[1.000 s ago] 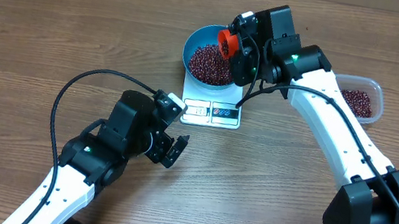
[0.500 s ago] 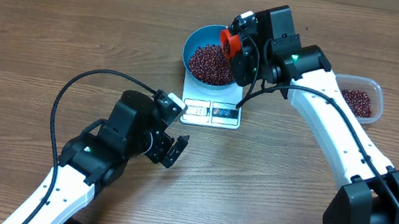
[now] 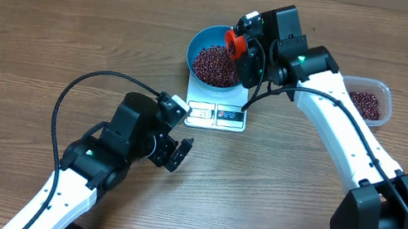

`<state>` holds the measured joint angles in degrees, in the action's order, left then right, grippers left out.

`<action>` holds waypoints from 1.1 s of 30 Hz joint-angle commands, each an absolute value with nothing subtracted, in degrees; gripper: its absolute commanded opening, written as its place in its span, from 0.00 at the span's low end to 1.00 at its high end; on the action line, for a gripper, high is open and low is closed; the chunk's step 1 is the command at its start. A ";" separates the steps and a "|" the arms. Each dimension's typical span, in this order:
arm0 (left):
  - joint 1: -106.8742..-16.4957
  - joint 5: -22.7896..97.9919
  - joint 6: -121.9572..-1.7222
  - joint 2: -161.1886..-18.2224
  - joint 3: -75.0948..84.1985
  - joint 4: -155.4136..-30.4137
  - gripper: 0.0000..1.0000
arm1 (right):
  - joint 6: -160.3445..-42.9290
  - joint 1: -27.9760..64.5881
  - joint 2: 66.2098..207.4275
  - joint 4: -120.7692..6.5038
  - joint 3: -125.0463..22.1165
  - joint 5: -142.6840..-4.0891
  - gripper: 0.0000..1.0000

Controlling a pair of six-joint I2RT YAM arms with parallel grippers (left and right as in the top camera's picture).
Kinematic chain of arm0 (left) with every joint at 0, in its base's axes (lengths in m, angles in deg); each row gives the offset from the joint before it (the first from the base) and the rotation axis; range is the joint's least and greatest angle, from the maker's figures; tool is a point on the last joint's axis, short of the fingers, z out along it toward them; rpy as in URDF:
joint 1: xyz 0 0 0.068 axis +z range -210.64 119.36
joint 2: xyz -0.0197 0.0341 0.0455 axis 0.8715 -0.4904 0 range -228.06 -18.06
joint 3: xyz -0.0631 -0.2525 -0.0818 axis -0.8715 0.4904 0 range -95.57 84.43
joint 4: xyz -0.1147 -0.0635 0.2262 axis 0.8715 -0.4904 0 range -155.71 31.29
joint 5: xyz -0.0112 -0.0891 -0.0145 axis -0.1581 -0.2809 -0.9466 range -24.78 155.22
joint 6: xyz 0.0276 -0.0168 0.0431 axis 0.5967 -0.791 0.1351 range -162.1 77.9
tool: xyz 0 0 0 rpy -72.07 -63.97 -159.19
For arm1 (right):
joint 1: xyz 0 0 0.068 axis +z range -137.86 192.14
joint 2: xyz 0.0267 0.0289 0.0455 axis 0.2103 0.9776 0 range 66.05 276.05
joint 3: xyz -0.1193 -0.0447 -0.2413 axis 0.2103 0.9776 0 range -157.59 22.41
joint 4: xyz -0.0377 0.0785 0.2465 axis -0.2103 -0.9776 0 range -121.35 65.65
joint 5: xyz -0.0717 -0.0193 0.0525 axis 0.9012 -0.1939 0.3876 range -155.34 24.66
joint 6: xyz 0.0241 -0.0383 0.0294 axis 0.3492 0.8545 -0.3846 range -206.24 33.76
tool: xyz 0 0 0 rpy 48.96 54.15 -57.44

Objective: Scoop item into bowl and weigh 150g on scale
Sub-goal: 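Hold the scoop tipped over the bowl and shake out remaining beans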

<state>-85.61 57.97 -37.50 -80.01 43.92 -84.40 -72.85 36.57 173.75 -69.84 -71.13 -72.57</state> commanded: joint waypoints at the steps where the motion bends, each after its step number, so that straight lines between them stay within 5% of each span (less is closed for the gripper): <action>1: -85.41 58.32 -38.03 -80.25 44.11 -84.38 1.00 | -72.65 36.57 173.22 -69.45 -72.55 -72.41 0.04; 33: -85.41 58.32 -38.03 -80.25 44.11 -84.36 1.00 | -68.96 36.57 173.22 -69.43 -72.55 -71.36 0.04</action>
<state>-85.61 57.97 -37.50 -80.01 43.92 -84.40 -69.83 36.57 173.75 -69.80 -71.13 -71.91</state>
